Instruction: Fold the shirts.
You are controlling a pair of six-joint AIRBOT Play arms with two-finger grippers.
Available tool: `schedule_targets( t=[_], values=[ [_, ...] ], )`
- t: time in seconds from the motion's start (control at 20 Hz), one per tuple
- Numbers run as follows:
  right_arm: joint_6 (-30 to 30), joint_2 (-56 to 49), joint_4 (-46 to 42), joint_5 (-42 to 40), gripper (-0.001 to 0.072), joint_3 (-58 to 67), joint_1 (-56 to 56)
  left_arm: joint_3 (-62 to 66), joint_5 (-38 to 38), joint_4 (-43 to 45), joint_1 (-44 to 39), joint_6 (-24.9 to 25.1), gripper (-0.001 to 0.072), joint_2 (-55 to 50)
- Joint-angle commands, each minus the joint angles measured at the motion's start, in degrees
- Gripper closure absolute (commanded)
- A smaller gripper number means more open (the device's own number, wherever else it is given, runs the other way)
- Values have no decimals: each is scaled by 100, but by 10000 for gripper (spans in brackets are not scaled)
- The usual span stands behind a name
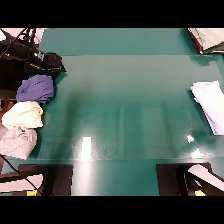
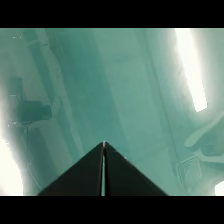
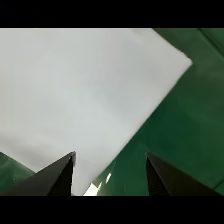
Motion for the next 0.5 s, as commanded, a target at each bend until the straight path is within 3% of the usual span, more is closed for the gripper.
schedule_targets(
  t=[0.0, 0.25, 0.45],
  values=[
    [313, 0, 225, 487, 210, 564, 321, -2, 7, 4, 0, 2, 687, 2],
    [205, 9, 1683, 1414, 211, 911, 2365, -2, 68, 2, 0, -2, 686, 4],
    [205, 7, 1908, 1436, 216, 918, 4623, -2, 48, -2, 0, -2, 686, 4]
  ],
)
